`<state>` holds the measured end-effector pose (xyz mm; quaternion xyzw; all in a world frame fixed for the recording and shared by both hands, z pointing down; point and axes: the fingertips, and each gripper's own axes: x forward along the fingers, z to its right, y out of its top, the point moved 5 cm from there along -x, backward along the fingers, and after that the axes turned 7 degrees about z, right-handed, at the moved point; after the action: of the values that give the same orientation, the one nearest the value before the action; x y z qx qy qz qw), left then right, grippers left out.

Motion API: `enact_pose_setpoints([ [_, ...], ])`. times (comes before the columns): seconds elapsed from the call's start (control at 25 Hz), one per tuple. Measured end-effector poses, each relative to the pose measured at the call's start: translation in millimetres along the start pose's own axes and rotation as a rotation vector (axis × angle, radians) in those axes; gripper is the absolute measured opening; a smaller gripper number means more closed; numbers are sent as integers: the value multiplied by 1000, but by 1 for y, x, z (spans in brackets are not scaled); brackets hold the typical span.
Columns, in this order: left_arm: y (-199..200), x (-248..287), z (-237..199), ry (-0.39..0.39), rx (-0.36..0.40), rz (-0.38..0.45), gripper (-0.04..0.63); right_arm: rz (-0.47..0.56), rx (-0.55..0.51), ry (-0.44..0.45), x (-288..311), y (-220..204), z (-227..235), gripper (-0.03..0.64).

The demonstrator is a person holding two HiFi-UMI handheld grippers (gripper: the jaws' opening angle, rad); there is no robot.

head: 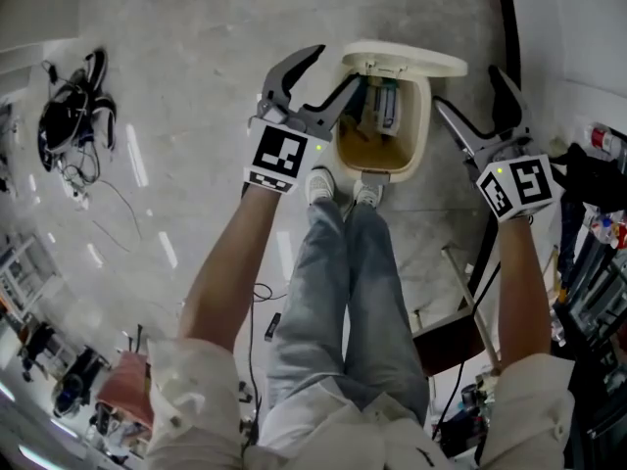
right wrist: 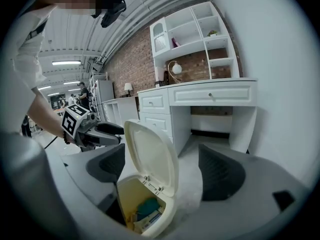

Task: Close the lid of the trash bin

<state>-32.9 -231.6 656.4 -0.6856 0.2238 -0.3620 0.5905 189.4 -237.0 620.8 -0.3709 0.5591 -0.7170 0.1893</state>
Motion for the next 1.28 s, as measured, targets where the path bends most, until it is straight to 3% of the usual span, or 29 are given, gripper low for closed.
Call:
enact_pose_setpoints([
  [0.24,-12,17,-9,-12,22,-2,222,-12,-4,-16,22,-17,4,431],
  [0.88,-9,36,-7,-15,65,23,127,-65,-55,-126,34,-36,23,167],
  [1.08,-4,36,-8,-13,73,31,109,-61,-87,-119,39,-31,20,164],
  [1.28,-4,36,-5,-20,86,27,87,-67,-101,-134,40,-32,15,115],
])
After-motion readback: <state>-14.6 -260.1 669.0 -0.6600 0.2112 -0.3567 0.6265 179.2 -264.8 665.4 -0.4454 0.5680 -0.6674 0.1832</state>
